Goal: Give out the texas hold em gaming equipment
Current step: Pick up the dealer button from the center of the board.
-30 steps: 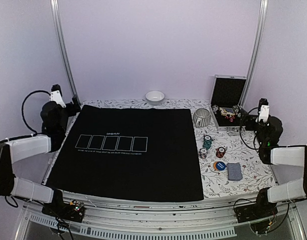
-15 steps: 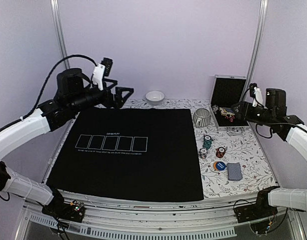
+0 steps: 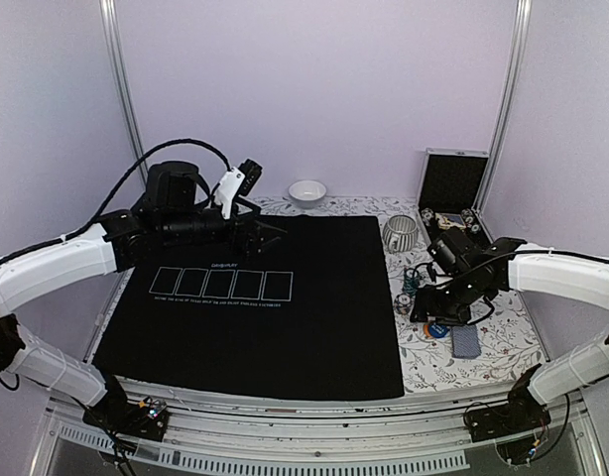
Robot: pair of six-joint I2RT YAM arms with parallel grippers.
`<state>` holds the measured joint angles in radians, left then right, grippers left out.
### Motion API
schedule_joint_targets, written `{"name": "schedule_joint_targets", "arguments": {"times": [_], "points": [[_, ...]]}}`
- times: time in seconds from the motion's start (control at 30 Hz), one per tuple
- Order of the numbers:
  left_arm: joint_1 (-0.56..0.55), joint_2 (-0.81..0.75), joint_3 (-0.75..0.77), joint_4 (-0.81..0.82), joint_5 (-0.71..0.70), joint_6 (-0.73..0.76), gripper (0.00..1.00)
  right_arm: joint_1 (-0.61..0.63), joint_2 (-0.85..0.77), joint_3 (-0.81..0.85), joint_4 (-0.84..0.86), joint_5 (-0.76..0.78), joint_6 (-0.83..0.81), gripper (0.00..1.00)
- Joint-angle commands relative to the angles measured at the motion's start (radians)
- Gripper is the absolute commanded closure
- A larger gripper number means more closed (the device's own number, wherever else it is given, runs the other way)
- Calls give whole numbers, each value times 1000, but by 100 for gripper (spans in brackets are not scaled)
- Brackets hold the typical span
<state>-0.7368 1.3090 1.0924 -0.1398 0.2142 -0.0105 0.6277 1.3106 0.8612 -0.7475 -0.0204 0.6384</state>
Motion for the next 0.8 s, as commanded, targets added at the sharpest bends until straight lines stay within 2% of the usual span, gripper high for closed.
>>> {"name": "schedule_joint_targets", "arguments": {"times": [0.0,0.27,0.53,0.77], "points": [[-15,-37,-46,38,-23,18,2,18,55,-29,23,-19,58,36],[-15,-41,-77,49,-72,37,2,18,128,-82,67,-31,60,46],[-17,-39,-73,33,-85,54,2,18,182,-73,22,40,80,44],[-18,-34,-76,39,-92,59,2,18,255,-39,-14,140,68,38]]}}
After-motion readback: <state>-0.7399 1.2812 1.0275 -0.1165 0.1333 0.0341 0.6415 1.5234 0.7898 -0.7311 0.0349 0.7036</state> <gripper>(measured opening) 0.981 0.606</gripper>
